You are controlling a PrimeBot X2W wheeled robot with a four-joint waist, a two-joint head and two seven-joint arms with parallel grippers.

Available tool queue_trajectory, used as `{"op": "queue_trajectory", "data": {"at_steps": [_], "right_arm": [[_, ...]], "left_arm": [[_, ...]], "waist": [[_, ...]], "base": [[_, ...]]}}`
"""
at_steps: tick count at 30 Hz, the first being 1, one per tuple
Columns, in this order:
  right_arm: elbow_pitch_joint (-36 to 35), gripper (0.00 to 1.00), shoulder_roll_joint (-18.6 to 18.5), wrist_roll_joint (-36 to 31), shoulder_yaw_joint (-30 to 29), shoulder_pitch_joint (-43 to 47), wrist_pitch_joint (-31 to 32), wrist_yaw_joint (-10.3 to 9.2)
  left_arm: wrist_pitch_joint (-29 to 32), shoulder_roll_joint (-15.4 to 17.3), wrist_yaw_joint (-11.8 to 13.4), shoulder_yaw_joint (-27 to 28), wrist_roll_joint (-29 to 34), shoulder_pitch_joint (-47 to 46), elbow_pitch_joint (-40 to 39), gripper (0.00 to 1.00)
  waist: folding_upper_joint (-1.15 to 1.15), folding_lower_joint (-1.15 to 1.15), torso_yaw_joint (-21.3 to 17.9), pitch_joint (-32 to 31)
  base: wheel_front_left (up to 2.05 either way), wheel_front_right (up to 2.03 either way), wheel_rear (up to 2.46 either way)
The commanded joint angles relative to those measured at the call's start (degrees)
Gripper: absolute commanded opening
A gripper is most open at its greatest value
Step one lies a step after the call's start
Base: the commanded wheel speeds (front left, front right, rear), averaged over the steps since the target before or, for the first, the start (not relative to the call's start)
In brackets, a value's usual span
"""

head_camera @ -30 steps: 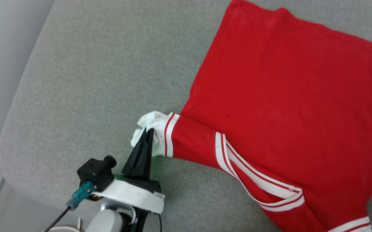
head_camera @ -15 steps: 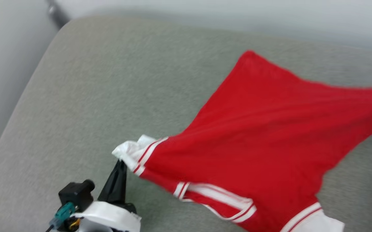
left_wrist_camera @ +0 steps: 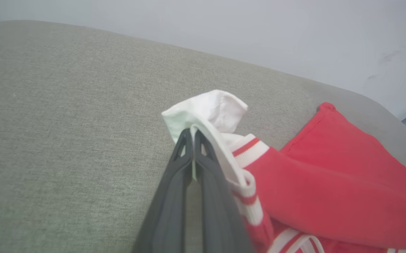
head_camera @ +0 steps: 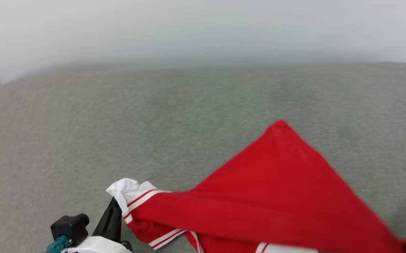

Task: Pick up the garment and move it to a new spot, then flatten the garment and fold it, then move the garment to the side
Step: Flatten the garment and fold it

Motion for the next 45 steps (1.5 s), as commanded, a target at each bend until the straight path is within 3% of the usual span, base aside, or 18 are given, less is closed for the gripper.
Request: {"op": "queue_trajectory", "data": {"at_steps": [1,7,9,10,11,12,15,20,24,27,31,39,45], "right_arm": [[-0.7,0.0,0.3,-0.3,0.3,1.5,-0.1,-0.04],[-1.9,0.0,6.2,0.9,0.6,11.9,0.4,-0.04],[-2.2,0.42,7.8,1.5,0.5,13.1,-0.6,-0.04],[-2.5,1.0,7.9,1.5,0.6,13.4,-1.4,-0.04],[-2.9,1.0,7.9,1.3,0.8,13.4,-2.7,-0.04],[-4.0,1.0,7.7,0.6,0.4,11.5,-8.7,-0.04],[-4.2,1.0,7.6,-0.7,0.2,8.9,-17.3,-0.04],[-1.2,1.0,8.4,-1.9,0.6,1.8,-31.6,-0.04],[2.4,1.0,8.0,-1.9,2.3,-4.4,-40.2,-0.04],[5.4,1.0,7.6,-1.3,3.8,-9.8,-42.4,-0.04],[9.7,1.0,6.3,0.2,7.0,-17.0,-37.4,-0.04],[12.0,1.0,2.7,3.5,14.0,-28.9,-15.3,-0.04],[14.3,1.0,3.3,3.1,16.9,-32.4,-5.4,-0.04]], "left_arm": [[0.0,0.1,0.3,0.2,0.0,0.5,-0.2,0.0],[1.0,0.7,1.0,0.4,-0.5,2.1,-0.5,0.0],[1.1,1.0,1.2,0.5,-0.5,2.2,-0.9,0.0],[1.3,1.1,1.3,0.5,-0.5,2.2,-1.0,0.0],[1.3,1.3,1.5,0.7,-0.5,2.3,-1.2,0.0],[1.7,1.5,1.6,0.7,-0.5,2.1,-1.8,0.0],[1.8,1.7,1.9,0.7,-0.5,1.8,-2.2,0.0],[1.2,1.4,1.8,0.5,-0.2,0.5,-2.9,0.0],[1.0,1.1,1.3,-0.4,0.2,-0.8,-3.4,0.0],[0.8,1.1,1.1,-0.8,0.5,-2.2,-4.0,0.0],[0.5,0.9,0.6,-1.5,1.1,-4.3,-4.6,0.0],[-0.6,0.1,-0.4,-2.9,1.9,-8.2,-4.6,0.0],[-1.4,-0.7,-1.1,-3.8,2.1,-10.4,-4.4,0.0]], "waist": [[0.0,0.0,-2.7,-2.1],[0.0,0.0,-5.4,-3.3],[0.0,0.0,-5.9,-3.1],[0.0,0.0,-6.1,-2.9],[0.0,0.0,-6.3,-2.7],[0.0,0.0,-6.5,-1.9],[0.0,0.0,-6.4,-1.0],[0.0,0.0,-5.5,0.7],[0.0,0.0,-3.9,2.2],[0.0,0.0,-2.4,4.0],[0.0,0.0,-0.4,7.0],[0.0,0.0,2.8,12.5],[0.0,0.0,4.4,15.4]], "base": [[0.0,0.0,0.0],[0.0,0.0,0.0],[0.0,0.0,0.0],[0.0,0.0,0.0],[0.0,0.0,0.0],[0.0,0.0,0.0],[0.0,0.0,0.0],[0.0,0.0,0.0],[0.0,0.0,0.0],[0.0,0.0,0.0],[0.0,0.0,0.0],[0.0,0.0,0.0],[0.0,0.0,0.0]]}}
